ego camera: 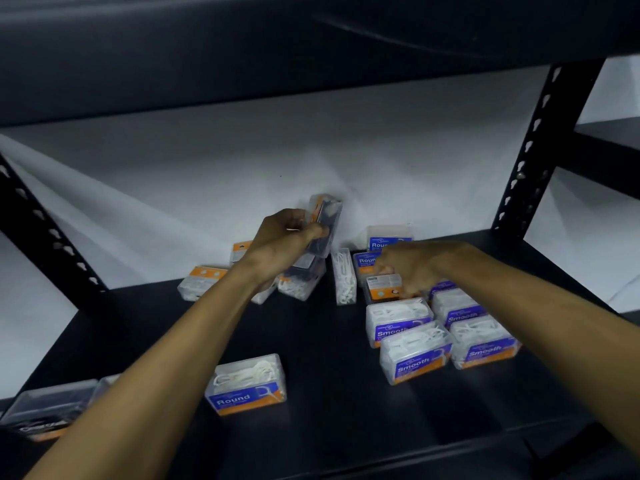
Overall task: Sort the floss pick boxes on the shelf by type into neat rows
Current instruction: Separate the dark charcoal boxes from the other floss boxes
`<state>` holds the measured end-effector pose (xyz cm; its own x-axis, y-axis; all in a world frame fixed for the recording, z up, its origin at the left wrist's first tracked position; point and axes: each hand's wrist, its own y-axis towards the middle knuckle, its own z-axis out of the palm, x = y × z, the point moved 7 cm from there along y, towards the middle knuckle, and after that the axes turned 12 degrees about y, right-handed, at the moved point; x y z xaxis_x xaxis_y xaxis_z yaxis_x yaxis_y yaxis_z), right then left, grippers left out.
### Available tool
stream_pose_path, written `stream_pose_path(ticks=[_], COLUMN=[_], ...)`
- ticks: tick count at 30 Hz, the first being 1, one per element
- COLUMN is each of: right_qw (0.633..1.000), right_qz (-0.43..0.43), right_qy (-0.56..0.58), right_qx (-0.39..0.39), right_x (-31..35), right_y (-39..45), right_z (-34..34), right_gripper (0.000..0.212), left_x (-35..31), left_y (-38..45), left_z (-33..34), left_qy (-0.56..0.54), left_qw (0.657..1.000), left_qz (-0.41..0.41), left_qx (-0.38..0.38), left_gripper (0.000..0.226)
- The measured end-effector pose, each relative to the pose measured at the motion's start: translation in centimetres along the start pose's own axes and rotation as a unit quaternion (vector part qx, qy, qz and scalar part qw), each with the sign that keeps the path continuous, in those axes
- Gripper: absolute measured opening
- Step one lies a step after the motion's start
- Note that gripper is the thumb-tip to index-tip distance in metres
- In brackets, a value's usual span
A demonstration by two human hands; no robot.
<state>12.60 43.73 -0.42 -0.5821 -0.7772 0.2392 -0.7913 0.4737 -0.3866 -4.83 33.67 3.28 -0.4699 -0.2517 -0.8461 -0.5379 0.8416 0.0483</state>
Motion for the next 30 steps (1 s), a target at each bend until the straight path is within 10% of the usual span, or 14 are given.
stream_pose_path(ticks=[17, 30], right_qw=[0.989, 0.99], right_qz=[0.005, -0.001], right_qy=[0.132, 0.101], right_qx=[-0.064, -0.096], right_x=[-1.4, -1.0], right_y=[2.2, 1.9], right_z=[-1.0, -0.7], right_gripper=[0.037, 0.059], left_x=[1.7, 1.9], left_y=[-1.4, -3.9], left_z=[-0.7, -0.4], left_qy=[-0.012, -0.4], left_qw=[1.0, 0.907], left_qz=[-0.013, -0.076], left_qx=[0.011, 0.104], left_gripper=[0.039, 0.046])
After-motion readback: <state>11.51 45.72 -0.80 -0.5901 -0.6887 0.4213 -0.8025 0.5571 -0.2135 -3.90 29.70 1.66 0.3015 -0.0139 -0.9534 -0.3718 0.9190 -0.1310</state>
